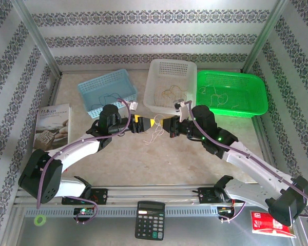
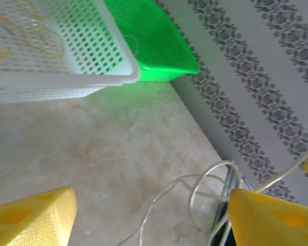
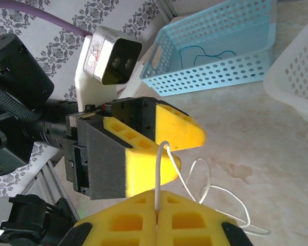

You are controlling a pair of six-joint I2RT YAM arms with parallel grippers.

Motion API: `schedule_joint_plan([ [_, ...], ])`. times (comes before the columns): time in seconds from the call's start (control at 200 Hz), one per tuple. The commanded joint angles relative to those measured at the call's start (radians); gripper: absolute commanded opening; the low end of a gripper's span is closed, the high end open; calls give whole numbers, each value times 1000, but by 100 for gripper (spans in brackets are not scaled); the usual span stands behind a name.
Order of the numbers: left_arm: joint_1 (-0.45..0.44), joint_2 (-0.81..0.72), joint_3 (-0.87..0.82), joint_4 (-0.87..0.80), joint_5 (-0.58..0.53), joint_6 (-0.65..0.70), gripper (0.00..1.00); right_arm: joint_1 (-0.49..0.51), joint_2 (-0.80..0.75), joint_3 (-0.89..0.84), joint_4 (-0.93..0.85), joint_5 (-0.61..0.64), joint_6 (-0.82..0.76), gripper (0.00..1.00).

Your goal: Untangle the cables

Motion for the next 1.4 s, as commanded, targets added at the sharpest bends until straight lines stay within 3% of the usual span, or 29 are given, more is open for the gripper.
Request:
schedule_joint_plan([
  [0.0, -7, -8, -10, 111, 100, -41, 74, 8, -22, 35, 2, -42, -12, 0],
  [0.195, -4, 16, -23, 189, 134, -93, 70, 7, -32, 37, 18, -56, -5, 0],
  [0.48, -3, 56, -26, 267, 168, -139, 53, 6, -43, 38, 21, -53, 1, 0],
  [0.61, -3, 66, -26, 288, 180, -152, 39, 7, -43, 34, 25, -50, 4, 0],
  [0.904, -3, 79, -21, 315, 184, -171, 37, 6, -37, 29, 36, -50, 12, 0],
  [1.224, -3, 90, -26, 358, 183, -199, 12, 4, -51, 22, 32, -39, 8, 0],
  [1.314, -2, 90, -35, 359, 176, -200, 0, -3, -53, 20, 30, -31, 6, 0],
  [1.399, -1, 90, -49, 355, 161, -196, 0, -21, -59, 20, 30, -11, 9, 0],
])
